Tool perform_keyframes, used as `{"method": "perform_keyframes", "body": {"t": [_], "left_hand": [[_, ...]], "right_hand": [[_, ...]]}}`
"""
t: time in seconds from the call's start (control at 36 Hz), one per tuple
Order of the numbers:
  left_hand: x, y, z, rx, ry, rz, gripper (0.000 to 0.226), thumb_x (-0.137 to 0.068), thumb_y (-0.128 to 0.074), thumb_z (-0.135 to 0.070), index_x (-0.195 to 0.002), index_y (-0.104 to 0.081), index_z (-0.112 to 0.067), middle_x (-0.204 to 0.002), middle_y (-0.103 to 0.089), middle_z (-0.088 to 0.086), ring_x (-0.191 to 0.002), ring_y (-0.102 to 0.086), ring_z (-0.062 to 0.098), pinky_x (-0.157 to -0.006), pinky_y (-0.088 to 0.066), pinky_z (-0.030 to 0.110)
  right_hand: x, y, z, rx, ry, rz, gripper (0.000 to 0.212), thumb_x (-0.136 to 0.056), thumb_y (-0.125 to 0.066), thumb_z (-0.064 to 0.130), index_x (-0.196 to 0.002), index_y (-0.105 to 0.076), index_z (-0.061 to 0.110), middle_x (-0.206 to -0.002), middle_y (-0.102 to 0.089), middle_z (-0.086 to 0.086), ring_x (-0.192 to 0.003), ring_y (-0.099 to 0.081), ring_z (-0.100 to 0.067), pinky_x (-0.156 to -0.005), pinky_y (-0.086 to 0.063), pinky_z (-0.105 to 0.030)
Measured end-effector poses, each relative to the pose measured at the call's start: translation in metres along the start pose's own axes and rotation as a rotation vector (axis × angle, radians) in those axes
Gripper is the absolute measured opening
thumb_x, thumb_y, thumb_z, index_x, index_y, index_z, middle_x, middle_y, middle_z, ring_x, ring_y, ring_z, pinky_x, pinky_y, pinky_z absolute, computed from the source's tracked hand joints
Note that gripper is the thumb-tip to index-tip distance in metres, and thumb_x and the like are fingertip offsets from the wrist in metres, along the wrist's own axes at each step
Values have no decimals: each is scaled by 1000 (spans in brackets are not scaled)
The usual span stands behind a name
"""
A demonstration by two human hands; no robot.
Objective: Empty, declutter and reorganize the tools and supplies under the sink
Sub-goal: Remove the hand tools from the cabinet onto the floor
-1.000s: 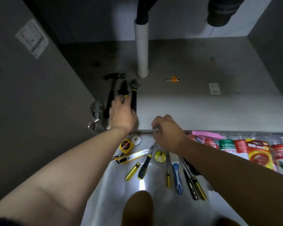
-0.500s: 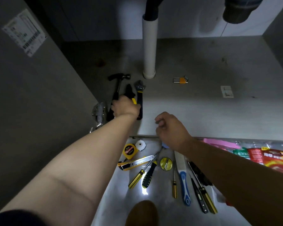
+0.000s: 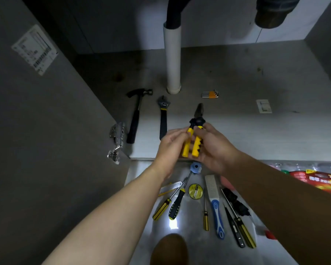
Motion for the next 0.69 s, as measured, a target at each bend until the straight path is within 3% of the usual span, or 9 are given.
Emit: {"method": "perform_keyframes", "body": {"t": [0.03,0.11,0.19,0.31,0.42,0.56,0.64,0.69], "left_hand": [[-7,9,-3,-124,-42,-58,26,-92,-63,-28,-110,-79,-18,-123,-64,6,-108,-67,11,-90,-57,25],[-30,38,-12,-563,-136,-278,22,-96,-61,-17,-113,-74,-14,-124,-61,11,-122,-56,26,-109,-44,37],[-49,58,-16,-850,-77,-411,39,-93,-66,-27,-128,-58,-13,-133,-48,16,-128,-46,34,-108,-42,40],[-70,54,-24,-1086,-66,-394,46,-94,-68,-33,-128,-51,-8,-132,-52,17,-126,-49,35,-98,-45,42],[-83,56,-25,-1090,42,-379,41,-93,-67,-25,-126,-52,-6,-128,-61,18,-120,-58,37,-96,-49,41],[-82,59,-16,-1092,181,-364,48,-90,-66,-22,-133,-51,-4,-138,-50,22,-129,-48,38,-102,-44,37],[-66,62,-12,-1083,162,-373,42,-93,-61,-20,-129,-52,-1,-135,-53,23,-128,-49,40,-101,-43,39],[-48,64,-8,-1012,120,-374,32,-92,-58,-16,-120,-49,-3,-128,-58,22,-123,-54,42,-95,-45,42]], "right_hand": [[-1,3,0,3,1,-7,18,-107,-47,23,-122,-55,20,-107,-71,-17,-94,-70,-35,-89,-55,-61],[0,14,4,40,11,-55,23,-107,-47,32,-126,-56,24,-100,-67,-16,-87,-67,-31,-81,-57,-45],[5,19,5,85,43,-65,33,-107,-44,38,-133,-54,19,-98,-57,-15,-82,-60,-26,-74,-55,-41],[14,24,0,183,72,-76,39,-107,-37,44,-136,-53,23,-98,-59,-14,-81,-60,-24,-65,-51,-35],[27,28,-6,328,92,-64,37,-107,-38,44,-140,-51,32,-101,-61,-14,-85,-59,-27,-66,-50,-38],[42,32,-20,378,62,-1,24,-106,-42,40,-127,-54,44,-111,-65,-16,-82,-65,-23,-65,-53,-33],[52,38,-31,370,9,-22,28,-106,-42,41,-132,-52,38,-102,-66,-12,-81,-64,-24,-69,-52,-38],[63,42,-36,383,-7,-43,30,-106,-39,43,-125,-56,28,-91,-65,-7,-79,-60,-26,-71,-49,-40]]}}
Point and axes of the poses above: each hand's wrist, its own x-axis away from the middle knuckle, its own y-axis out of the back of the hand, z = x × y, the point moved 10 cm from there along -x, towards the middle knuckle
